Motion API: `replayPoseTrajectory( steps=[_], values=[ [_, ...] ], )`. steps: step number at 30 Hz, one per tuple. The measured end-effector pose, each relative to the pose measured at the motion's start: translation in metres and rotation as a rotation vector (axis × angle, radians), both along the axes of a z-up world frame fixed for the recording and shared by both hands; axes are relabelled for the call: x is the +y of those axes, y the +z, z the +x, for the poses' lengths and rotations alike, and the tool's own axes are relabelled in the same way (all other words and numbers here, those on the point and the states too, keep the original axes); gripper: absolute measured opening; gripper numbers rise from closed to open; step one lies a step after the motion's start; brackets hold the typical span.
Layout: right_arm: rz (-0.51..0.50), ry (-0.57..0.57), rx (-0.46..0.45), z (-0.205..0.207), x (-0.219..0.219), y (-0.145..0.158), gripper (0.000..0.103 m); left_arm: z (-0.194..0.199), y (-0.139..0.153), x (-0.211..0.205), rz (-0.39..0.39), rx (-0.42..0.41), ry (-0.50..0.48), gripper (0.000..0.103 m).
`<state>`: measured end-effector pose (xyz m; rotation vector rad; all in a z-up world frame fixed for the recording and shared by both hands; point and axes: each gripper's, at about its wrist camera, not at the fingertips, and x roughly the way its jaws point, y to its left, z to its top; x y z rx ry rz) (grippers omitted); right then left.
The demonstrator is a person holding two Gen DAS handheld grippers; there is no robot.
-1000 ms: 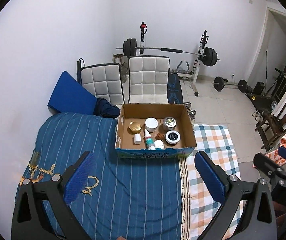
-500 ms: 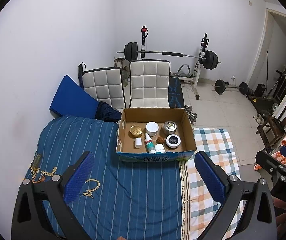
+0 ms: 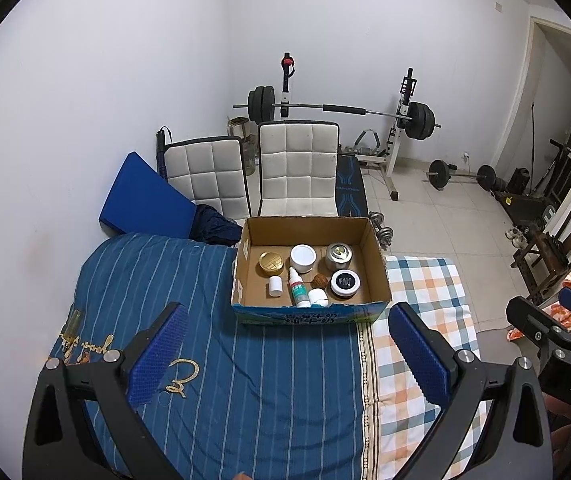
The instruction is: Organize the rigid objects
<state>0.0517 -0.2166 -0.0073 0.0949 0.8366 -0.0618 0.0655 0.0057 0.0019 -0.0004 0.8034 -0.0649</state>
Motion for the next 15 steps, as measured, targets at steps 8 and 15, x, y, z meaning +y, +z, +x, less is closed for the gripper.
replayPoseTrajectory(
  steps=[8, 15],
  values=[
    [-0.017, -0.003, -0.008, 0.005, 0.004, 0.006, 0.103, 0.000, -0.002, 0.003, 0.013, -0.033, 0.038, 0.103],
    [-0.020, -0.006, -0.011, 0.006, 0.004, 0.006, 0.103, -0.002, -0.001, 0.009, 0.009, -0.049, 0.054, 0.103]
  ],
)
